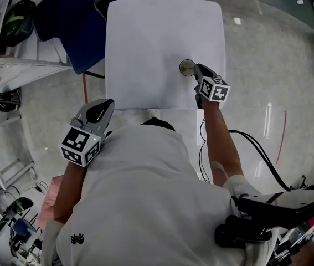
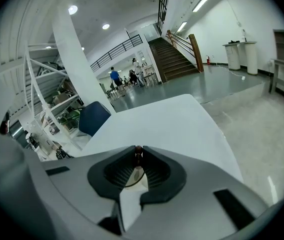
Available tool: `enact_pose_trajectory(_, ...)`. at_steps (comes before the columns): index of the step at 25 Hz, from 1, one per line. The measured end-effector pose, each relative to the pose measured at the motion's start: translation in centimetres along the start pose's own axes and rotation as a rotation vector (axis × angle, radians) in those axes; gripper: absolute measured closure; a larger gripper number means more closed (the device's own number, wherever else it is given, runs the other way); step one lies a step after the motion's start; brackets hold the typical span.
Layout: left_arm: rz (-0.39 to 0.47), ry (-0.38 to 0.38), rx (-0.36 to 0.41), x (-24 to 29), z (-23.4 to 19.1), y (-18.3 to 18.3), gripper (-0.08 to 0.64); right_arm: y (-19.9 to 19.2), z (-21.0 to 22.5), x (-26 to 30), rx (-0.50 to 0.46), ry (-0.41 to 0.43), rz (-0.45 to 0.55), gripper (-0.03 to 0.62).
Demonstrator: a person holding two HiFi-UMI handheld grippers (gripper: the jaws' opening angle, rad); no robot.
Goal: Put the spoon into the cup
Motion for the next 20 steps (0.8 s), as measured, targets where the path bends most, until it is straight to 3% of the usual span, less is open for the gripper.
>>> enact_pose_trajectory(7, 0.004, 0.011, -0.002, -0.9, -0.2, -0.3, 0.551, 0.0, 0.2, 0.1, -0.01, 0.009, 0.011, 0.534)
enact_pose_trajectory(9, 0.011, 0.014, -0.004, -1.2, -0.2, -0.5, 0.551, 0.0, 0.2, 0.2, -0.003, 0.012, 0.012, 0.501)
enact_pose_trajectory(11, 0.019, 0.015, -0.003, -1.6, -0.2, -0.8, 0.551, 0.0, 0.1, 0.2, -0.004, 0.006, 0.014, 0.42)
enact_pose_trajectory(20, 0.06, 0.003, -0.002, -4.5, 0.2, -2.4, 0.551, 1.0, -1.5, -2.6, -0.027, -0.051, 0.052, 0.359)
Point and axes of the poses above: the fingertips, and each gripper's own axes: x forward along the fingers, z to its right, y out of its top, the point moved 10 cm from there along -x, backward along the fingers, and after that the axes turned 3 degrees about z, right-handed, at the moved point
